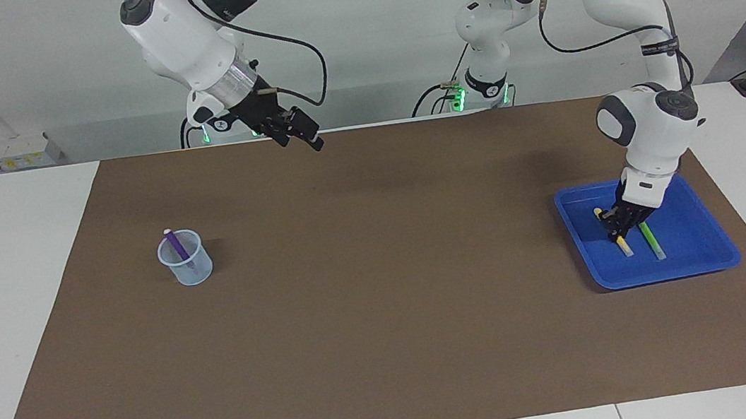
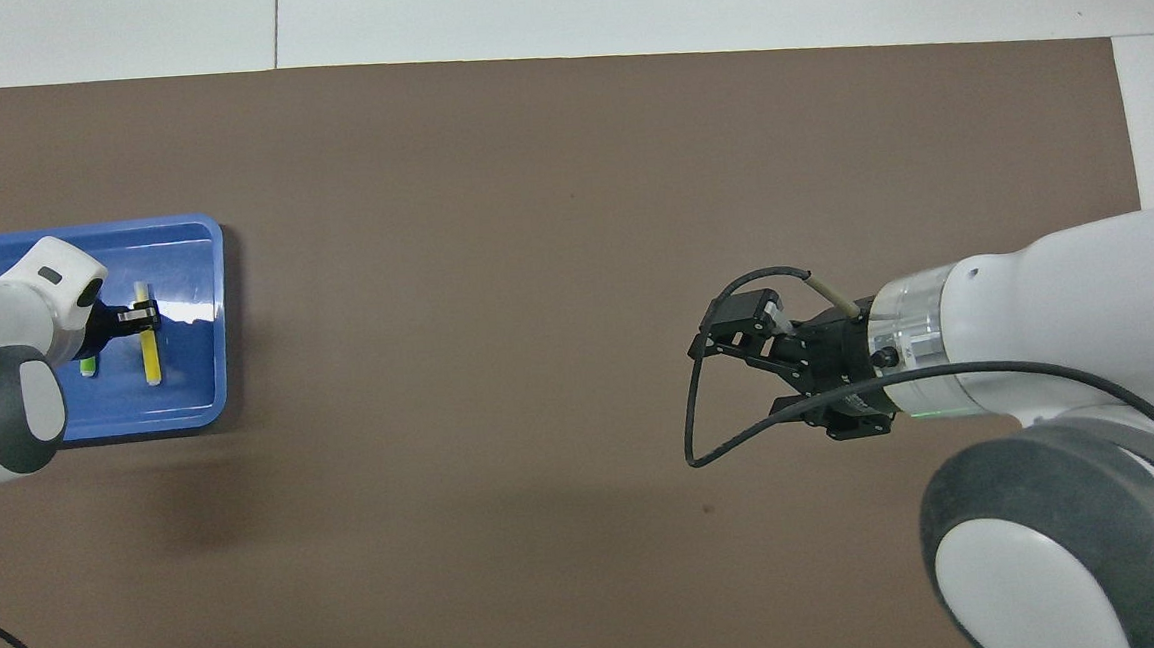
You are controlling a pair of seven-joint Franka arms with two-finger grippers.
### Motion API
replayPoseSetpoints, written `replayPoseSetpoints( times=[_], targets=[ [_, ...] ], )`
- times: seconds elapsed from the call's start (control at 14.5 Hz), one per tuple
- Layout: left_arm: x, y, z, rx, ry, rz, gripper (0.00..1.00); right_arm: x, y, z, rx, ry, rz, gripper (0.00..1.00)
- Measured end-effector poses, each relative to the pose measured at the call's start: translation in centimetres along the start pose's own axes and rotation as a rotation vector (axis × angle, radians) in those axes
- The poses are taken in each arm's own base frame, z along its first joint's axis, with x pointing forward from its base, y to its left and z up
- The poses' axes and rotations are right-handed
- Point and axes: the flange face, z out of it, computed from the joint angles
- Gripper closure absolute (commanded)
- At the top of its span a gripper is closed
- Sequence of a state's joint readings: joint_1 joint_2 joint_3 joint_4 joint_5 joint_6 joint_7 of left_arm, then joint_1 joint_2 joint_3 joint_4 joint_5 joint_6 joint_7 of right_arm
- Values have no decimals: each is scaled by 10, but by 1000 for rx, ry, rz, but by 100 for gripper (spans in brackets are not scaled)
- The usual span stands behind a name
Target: Transfer and insert pens with both arms
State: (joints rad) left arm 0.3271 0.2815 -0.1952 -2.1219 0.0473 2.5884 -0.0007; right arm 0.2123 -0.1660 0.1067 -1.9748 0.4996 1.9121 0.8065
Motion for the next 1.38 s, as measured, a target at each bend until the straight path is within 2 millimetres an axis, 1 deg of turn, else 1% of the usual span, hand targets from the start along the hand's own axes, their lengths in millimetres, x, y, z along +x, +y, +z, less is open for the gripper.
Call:
replayPoseSetpoints(
  times=[1.38],
  targets=[
    [0,-1,-1,1,-16,-1,100,0,0,0,0,0,1,0]
  ],
)
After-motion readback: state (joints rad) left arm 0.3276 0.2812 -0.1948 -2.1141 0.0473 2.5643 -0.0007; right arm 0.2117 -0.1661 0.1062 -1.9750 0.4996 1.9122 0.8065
